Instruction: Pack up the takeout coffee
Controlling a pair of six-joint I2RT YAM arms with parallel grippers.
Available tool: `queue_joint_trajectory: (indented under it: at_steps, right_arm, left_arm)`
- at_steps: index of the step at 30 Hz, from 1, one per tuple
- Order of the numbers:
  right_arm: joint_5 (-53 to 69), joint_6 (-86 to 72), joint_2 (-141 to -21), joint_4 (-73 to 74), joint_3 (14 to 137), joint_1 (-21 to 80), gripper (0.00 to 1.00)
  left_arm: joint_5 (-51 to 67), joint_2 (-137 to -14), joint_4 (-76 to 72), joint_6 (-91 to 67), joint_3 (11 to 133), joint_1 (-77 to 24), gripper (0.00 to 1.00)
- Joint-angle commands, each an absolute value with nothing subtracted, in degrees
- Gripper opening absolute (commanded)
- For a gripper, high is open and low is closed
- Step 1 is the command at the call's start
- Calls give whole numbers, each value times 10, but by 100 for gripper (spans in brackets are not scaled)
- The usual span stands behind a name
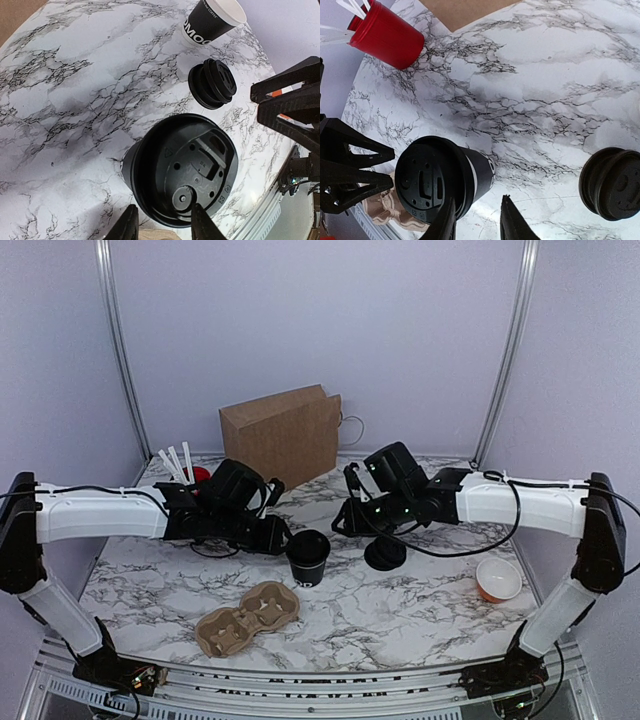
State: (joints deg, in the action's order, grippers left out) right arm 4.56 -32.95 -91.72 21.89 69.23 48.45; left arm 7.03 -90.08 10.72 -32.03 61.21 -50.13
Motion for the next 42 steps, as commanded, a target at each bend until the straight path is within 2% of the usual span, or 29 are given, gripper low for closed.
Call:
queue_joint_trajectory:
  at_steps: [1,28,42]
  right_arm:
    - [116,-296,-936,173,696,462,28]
    - [159,-279,-970,158,673,454,16]
    - [150,-283,-987,162,654,473,2]
  left_arm:
    - [71,-915,104,-324,638,-497,36]
    - [61,-959,128,-311,664,-497,32]
    - [60,-975,128,-310,656,-498,29]
